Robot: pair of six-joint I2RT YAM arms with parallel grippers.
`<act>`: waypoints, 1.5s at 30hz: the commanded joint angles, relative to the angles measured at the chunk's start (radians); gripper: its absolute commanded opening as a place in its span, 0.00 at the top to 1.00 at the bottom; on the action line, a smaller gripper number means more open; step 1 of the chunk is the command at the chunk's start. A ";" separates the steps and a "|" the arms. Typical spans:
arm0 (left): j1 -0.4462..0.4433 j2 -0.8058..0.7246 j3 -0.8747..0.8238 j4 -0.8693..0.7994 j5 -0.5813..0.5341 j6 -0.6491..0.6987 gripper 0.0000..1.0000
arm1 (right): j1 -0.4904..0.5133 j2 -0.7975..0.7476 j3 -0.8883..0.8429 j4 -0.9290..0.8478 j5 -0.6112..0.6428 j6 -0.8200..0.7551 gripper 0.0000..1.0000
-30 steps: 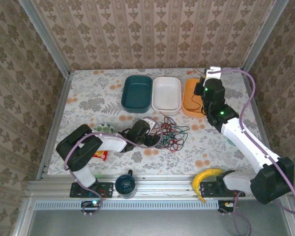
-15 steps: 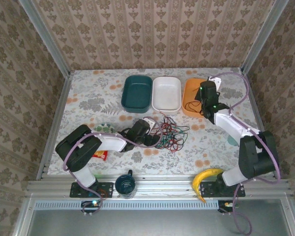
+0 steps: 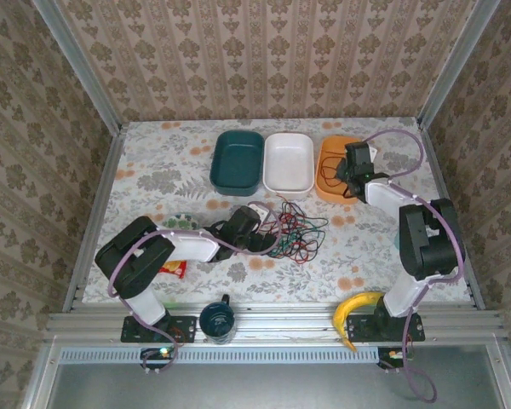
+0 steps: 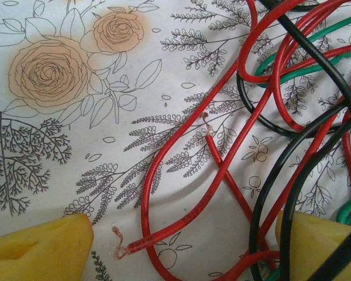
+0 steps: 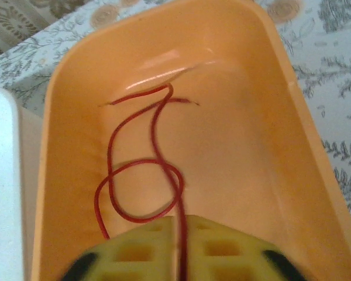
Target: Untangle the cables
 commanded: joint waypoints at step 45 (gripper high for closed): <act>0.002 -0.023 -0.005 -0.018 -0.028 -0.020 0.20 | 0.363 -0.297 -0.218 -0.181 -0.365 -0.147 0.50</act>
